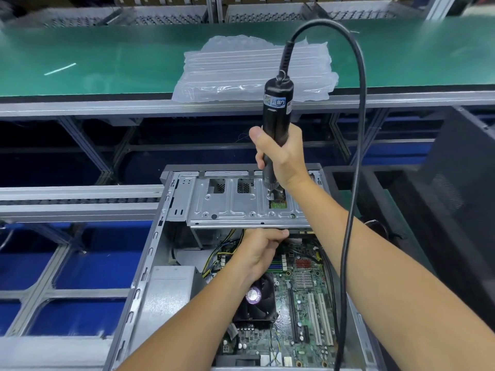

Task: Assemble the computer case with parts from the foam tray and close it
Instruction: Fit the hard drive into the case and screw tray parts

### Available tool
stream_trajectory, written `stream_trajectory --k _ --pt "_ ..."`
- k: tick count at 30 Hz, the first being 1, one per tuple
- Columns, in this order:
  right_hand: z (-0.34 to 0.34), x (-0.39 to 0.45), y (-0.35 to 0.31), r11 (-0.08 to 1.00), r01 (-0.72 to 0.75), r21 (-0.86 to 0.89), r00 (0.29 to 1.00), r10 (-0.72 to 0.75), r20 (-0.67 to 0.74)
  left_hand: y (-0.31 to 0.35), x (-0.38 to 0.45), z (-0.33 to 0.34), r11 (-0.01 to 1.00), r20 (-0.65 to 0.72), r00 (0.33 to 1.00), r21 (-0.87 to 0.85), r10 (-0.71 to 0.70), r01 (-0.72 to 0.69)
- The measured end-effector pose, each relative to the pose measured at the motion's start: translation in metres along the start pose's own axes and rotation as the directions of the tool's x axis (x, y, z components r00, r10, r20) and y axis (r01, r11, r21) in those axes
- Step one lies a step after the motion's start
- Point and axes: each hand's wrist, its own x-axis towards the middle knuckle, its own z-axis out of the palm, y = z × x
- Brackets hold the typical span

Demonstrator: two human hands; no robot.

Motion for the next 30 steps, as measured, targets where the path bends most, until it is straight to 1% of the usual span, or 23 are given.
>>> stream_trajectory --k 6,9,12,14,15,16,17,18,19,20,21,22,23,24,25,28,30 --pt "-0.005 0.001 -0.007 0.997 -0.013 0.072 0.996 0.019 -0.081 0.003 0.001 -0.002 1.0 0.017 1.0 -0.005 -0.025 0.025" --pt "-0.01 0.007 -0.023 0.991 0.042 0.131 0.991 -0.024 -0.131 0.008 -0.001 -0.003 0.998 0.039 0.997 -0.015 -0.067 0.068" --pt "-0.024 0.014 -0.046 0.978 0.093 0.189 0.981 -0.057 -0.186 0.018 -0.014 -0.011 0.974 0.048 0.986 0.171 -0.158 0.148" --pt "-0.04 0.012 -0.056 0.975 0.1 0.2 0.969 -0.051 -0.241 0.025 -0.025 -0.014 0.929 -0.016 0.979 0.313 -0.201 0.196" --pt "-0.049 0.009 -0.059 0.974 0.103 0.2 0.961 -0.046 -0.272 0.028 -0.031 -0.012 0.881 -0.057 0.984 0.44 -0.167 0.175" --pt "-0.058 0.005 -0.062 0.974 0.103 0.204 0.952 -0.037 -0.304 0.031 -0.037 -0.007 0.786 -0.088 0.992 0.605 -0.092 0.127" --pt "-0.067 -0.001 -0.064 0.973 0.103 0.206 0.941 -0.029 -0.337 0.032 -0.042 0.001 0.643 -0.079 0.997 0.764 0.01 0.054" --pt "-0.077 -0.006 -0.066 0.973 0.104 0.206 0.93 -0.021 -0.367 0.032 -0.044 0.013 0.476 -0.038 0.99 0.879 0.132 -0.03" --pt "-0.088 -0.013 -0.068 0.973 0.103 0.204 0.919 -0.015 -0.394 0.033 -0.045 0.028 0.317 0.026 0.962 0.941 0.271 -0.115" --pt "-0.099 -0.021 -0.07 0.974 0.102 0.203 0.909 -0.008 -0.417 0.032 -0.045 0.046 0.191 0.111 0.913 0.961 0.392 -0.198" --pt "-0.111 -0.029 -0.073 0.975 0.102 0.198 0.901 -0.006 -0.435 0.029 -0.044 0.066 0.106 0.207 0.859 0.952 0.469 -0.288" --pt "-0.125 -0.038 -0.075 0.976 0.105 0.193 0.894 -0.008 -0.448 0.025 -0.043 0.088 0.054 0.302 0.816 0.925 0.493 -0.375" --pt "-0.14 -0.047 -0.078 0.977 0.108 0.182 0.887 -0.012 -0.461 0.017 -0.041 0.11 0.001 0.389 0.792 0.897 0.47 -0.441" --pt "-0.155 -0.057 -0.081 0.981 0.102 0.167 0.879 -0.011 -0.476 0.007 -0.039 0.131 -0.062 0.456 0.785 0.877 0.42 -0.477" --pt "-0.171 -0.066 -0.084 0.984 0.089 0.152 0.872 -0.003 -0.49 -0.005 -0.035 0.149 -0.111 0.495 0.791 0.864 0.36 -0.491" --pt "-0.222 -0.097 -0.086 0.986 0.025 0.163 0.839 0.068 -0.539 -0.045 -0.017 0.188 -0.24 0.512 0.828 0.854 0.229 -0.462" --pt "-0.253 -0.119 -0.081 0.984 -0.003 0.179 0.817 0.105 -0.567 -0.071 -0.002 0.207 -0.321 0.477 0.864 0.853 0.159 -0.412"
